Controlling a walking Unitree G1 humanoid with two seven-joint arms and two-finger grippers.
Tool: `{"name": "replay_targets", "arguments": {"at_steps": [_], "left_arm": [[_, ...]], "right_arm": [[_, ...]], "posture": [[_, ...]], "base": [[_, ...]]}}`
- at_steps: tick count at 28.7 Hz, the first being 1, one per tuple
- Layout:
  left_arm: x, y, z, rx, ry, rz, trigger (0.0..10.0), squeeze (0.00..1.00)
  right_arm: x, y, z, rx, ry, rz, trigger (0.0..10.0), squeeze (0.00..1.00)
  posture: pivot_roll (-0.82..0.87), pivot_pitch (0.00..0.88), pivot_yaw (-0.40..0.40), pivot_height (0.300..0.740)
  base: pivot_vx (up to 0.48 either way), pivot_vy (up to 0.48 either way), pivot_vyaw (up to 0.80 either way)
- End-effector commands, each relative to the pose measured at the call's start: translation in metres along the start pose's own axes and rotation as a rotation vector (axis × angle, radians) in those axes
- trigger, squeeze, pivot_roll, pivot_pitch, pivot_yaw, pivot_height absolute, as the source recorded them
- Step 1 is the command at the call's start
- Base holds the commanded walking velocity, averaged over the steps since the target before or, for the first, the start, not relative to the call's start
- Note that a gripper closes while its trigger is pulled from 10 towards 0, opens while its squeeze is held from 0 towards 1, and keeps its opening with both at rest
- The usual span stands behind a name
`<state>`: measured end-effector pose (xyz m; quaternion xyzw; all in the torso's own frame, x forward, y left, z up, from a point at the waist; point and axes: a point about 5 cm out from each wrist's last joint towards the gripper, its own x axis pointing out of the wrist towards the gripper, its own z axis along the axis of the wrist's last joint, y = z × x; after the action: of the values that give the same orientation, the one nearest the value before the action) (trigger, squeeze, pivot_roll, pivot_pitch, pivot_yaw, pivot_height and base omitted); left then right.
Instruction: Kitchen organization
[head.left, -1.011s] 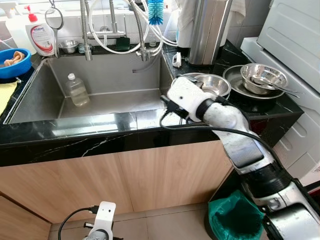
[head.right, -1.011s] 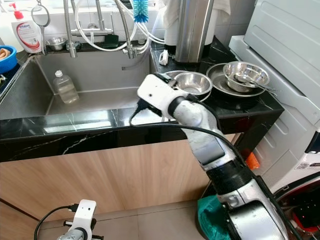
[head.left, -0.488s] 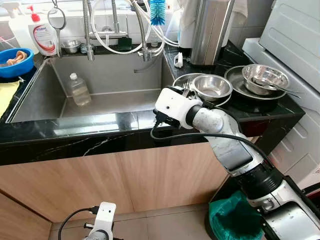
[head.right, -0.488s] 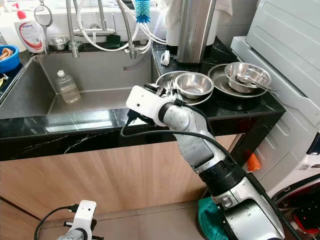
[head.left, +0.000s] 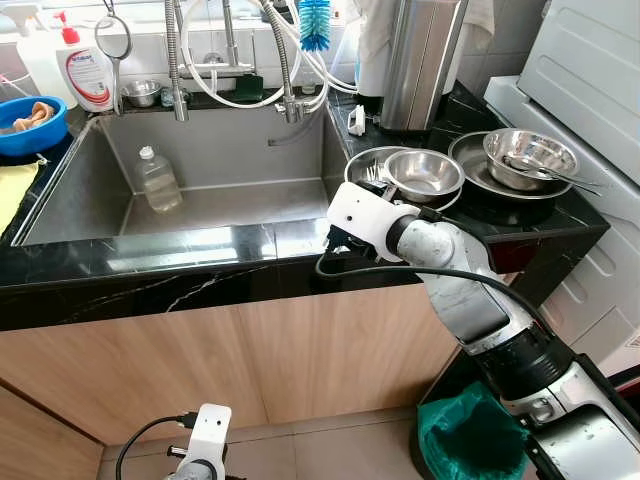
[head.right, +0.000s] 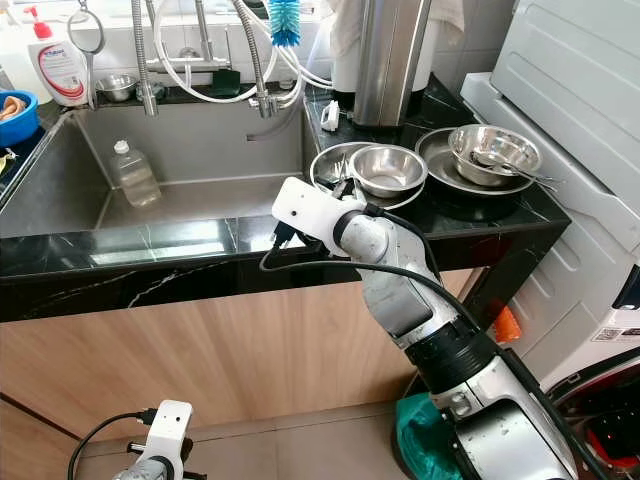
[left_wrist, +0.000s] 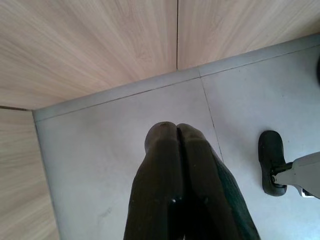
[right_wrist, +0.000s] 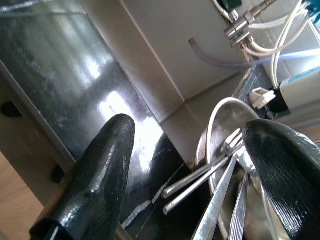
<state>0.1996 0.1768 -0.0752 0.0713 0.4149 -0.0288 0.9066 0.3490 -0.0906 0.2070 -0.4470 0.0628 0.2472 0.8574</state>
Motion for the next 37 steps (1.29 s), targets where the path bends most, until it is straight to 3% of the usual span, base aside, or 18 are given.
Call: {"name": "replay_targets", "arguments": {"at_steps": [1,9,11,12,13,27,37], "left_arm": [[0.000,0.000,-0.003,0.021,0.021,-0.015,10.0,0.00],[0.000,0.000,-0.003,0.023,0.019,-0.016,10.0,0.00],[0.000,0.000,-0.003,0.023,0.018,-0.016,10.0,0.00],[0.000,0.000,-0.003,0.023,0.018,-0.016,10.0,0.00],[0.000,-0.001,-0.003,0.023,0.018,-0.015,10.0,0.00],[0.000,-0.001,-0.003,0.019,0.020,-0.020,10.0,0.00],[0.000,-0.002,-0.003,0.016,0.023,-0.027,10.0,0.00]], "right_arm": [[-0.001,0.003,-0.005,-0.005,0.029,-0.006,10.0,0.00],[0.000,0.002,-0.006,-0.019,0.044,-0.018,10.0,0.00],[0.000,0.002,-0.006,-0.019,0.040,-0.017,3.7,0.00],[0.000,0.003,-0.006,-0.017,0.037,-0.016,2.7,0.00],[0.000,0.004,-0.006,-0.021,0.036,-0.013,0.0,0.00],[0.000,0.003,-0.007,-0.026,0.046,-0.009,0.0,0.00],[0.000,0.000,-0.018,-0.035,0.124,-0.025,0.0,0.00]], "posture": [[-0.21,0.001,-0.001,0.740],[-0.20,0.003,-0.002,0.740],[-0.20,0.003,-0.002,0.740],[-0.20,0.003,-0.002,0.740],[-0.20,0.003,-0.005,0.740],[-0.20,0.003,-0.007,0.740],[-0.20,0.000,-0.009,0.740]], "base": [[0.000,0.000,0.00],[0.000,0.000,0.00],[0.000,0.000,0.00],[0.000,0.000,0.00],[0.000,0.000,0.00],[0.000,0.000,0.00],[0.000,0.000,0.00]]}}
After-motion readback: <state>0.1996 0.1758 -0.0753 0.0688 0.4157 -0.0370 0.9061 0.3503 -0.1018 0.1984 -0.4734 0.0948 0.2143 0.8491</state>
